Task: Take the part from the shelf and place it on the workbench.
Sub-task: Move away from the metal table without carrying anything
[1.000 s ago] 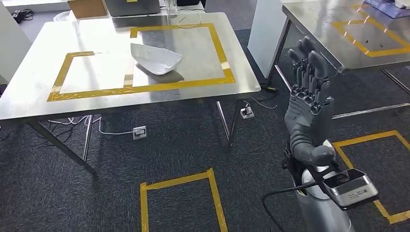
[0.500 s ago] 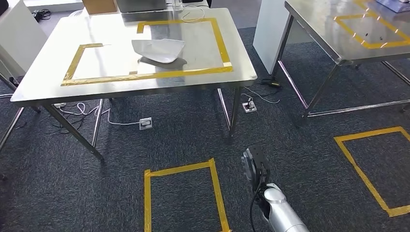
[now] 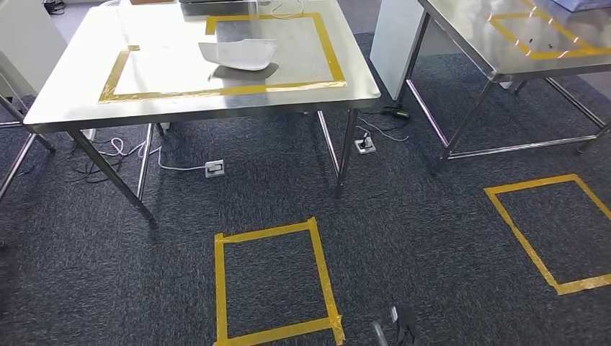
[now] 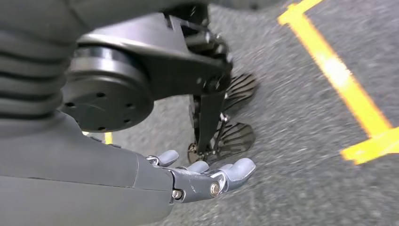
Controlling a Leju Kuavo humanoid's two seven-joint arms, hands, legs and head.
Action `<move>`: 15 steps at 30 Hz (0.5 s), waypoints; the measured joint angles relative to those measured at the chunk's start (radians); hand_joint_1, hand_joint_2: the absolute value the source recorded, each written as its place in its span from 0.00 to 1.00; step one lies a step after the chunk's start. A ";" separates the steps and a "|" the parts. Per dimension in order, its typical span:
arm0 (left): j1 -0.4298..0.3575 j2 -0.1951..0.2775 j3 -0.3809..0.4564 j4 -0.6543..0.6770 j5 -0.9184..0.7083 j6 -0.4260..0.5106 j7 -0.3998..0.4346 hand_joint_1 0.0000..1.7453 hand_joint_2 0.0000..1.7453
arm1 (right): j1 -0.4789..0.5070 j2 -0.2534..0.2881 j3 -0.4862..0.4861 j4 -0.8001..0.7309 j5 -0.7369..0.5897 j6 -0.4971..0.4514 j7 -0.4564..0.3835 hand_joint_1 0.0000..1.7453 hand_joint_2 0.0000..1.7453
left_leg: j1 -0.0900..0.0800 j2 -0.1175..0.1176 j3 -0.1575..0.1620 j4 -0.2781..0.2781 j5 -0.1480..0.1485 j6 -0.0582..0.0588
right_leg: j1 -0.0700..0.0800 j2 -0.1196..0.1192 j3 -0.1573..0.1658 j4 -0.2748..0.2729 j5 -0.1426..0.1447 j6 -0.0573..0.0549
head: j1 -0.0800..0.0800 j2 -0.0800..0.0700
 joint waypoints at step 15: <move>-0.021 -0.015 -0.026 0.000 -0.003 0.024 -0.018 0.00 0.00 | -0.040 0.012 0.113 0.036 0.189 -0.004 0.108 0.00 1.00 | 0.024 -0.012 0.070 0.139 -0.093 -0.073 | -0.006 -0.004 -0.062 -0.164 0.130 -0.023 | 0.011 0.000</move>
